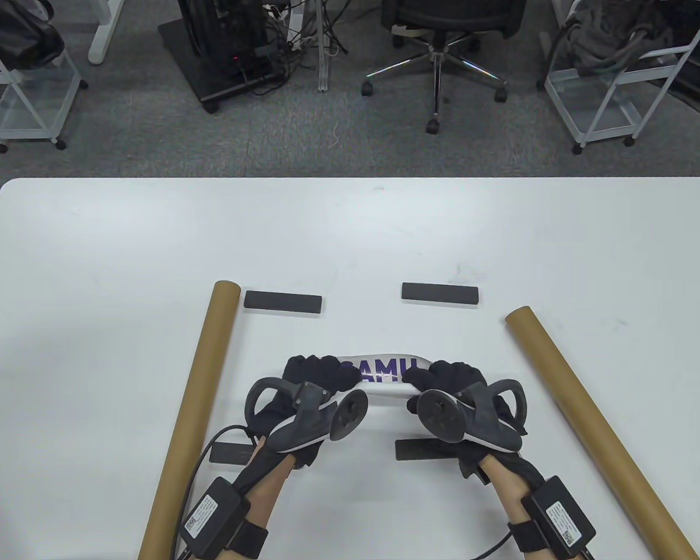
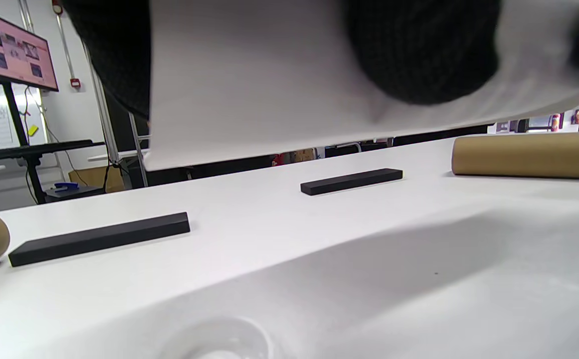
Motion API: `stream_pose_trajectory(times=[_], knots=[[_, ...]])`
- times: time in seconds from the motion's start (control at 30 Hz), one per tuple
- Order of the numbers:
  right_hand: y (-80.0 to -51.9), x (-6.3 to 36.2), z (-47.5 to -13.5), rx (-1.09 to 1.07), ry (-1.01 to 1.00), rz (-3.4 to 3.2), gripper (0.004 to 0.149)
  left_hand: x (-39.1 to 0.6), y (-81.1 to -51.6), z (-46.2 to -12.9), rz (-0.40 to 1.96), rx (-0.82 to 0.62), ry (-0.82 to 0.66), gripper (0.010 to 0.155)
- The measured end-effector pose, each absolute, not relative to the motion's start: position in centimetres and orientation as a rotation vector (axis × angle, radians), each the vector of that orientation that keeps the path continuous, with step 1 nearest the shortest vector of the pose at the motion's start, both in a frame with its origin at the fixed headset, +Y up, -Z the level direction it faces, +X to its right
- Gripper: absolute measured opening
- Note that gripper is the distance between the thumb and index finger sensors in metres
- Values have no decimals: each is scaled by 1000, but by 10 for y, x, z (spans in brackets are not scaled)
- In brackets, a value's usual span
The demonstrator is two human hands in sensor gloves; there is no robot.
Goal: Roll up posters and store in mailing tubes
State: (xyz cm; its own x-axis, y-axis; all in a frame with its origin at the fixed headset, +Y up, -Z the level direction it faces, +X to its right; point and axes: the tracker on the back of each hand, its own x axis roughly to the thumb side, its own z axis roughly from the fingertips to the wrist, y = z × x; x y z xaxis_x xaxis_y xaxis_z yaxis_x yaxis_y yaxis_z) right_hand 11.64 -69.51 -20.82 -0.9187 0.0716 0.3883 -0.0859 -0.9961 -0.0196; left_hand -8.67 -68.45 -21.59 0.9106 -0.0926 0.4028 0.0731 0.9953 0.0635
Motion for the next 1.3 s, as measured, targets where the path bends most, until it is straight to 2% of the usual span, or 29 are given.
stream_pose_trajectory(times=[0.33, 0.5, 0.8, 0.93, 1.07, 1.2, 1.3], knots=[[-694, 113, -206, 592, -98, 3036, 50, -86, -687, -217, -120, 44, -412, 47], [-697, 110, -206, 634, -20, 3055, 51, -84, -687, -216, -140, -10, -412, 53], [-699, 114, -208, 625, -13, 3030, 64, -89, -685, -218, -81, 0, -414, 69], [-698, 114, -208, 623, -11, 3032, 64, -90, -684, -219, -68, 5, -409, 68], [-699, 114, -208, 620, 2, 3040, 55, -88, -686, -219, -44, -11, -414, 61], [-697, 116, -207, 623, 114, 2947, 56, -88, -684, -218, -53, -8, -408, 68], [-697, 114, -207, 629, 38, 3012, 58, -88, -683, -216, -97, 37, -414, 64]])
